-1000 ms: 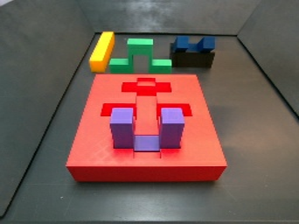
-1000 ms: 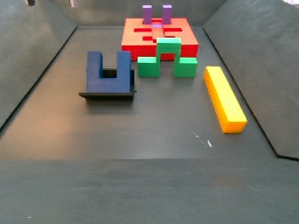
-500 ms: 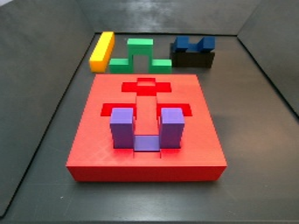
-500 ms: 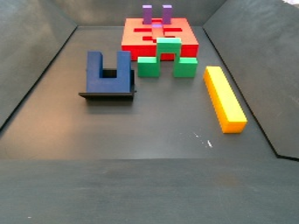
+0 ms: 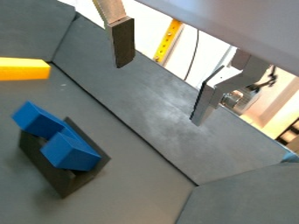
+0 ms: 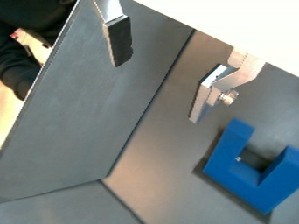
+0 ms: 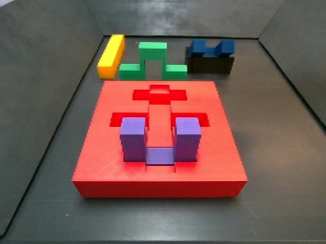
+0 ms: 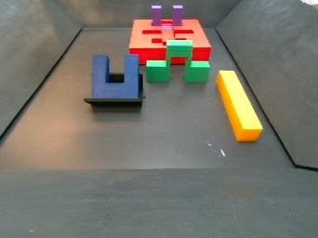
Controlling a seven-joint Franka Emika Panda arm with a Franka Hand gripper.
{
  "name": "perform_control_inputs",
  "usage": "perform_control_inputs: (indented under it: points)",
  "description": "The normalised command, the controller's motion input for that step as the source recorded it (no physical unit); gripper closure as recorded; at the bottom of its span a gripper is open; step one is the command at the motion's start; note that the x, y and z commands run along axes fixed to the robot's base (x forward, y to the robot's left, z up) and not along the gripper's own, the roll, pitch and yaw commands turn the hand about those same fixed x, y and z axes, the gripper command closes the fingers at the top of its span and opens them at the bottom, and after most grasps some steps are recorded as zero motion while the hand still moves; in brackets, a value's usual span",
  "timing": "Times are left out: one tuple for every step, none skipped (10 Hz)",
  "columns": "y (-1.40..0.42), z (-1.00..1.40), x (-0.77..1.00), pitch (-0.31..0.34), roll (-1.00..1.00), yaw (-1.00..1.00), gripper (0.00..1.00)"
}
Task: Pick up the blue object. Move up. Place the blue object on the fixture. Regrasp the blue object. Move to above the board. Insert the blue object.
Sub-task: Regrasp the blue object.
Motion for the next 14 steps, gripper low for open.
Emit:
perform_control_inputs:
  points:
    - [0.0,-0.27,0.0,0.0,0.36,0.0,0.0]
    - [0.0,-0.28,0.0,0.0,0.38,0.0,0.0]
    - [0.0,-0.25,0.0,0.0,0.42,0.01,0.0]
    - [0.0,-0.25,0.0,0.0,0.46,0.03,0.0]
    - [0.0,-0.26,0.0,0.0,0.57,0.11,0.0]
    - [0.0,-0.3,0.03,0.0,0.52,0.28,0.0]
    - [-0.14,-0.52,-0.33,-0.134,0.41,0.31,0.0]
    - [-0.07,-0.7,-0.46,-0.111,0.22,0.46,0.0]
    - [0.0,-0.7,-0.58,-0.109,0.1,0.64,0.0]
    - [0.0,-0.49,-0.51,-0.031,0.13,0.57,0.0]
    - [0.0,-0.31,-0.27,-0.031,0.03,0.33,0.0]
    - [0.0,-0.29,-0.02,0.0,0.09,0.19,0.0]
    - [0.0,-0.33,-0.08,0.0,0.19,0.17,0.0]
    - [0.0,-0.3,0.0,0.0,0.17,0.13,0.0]
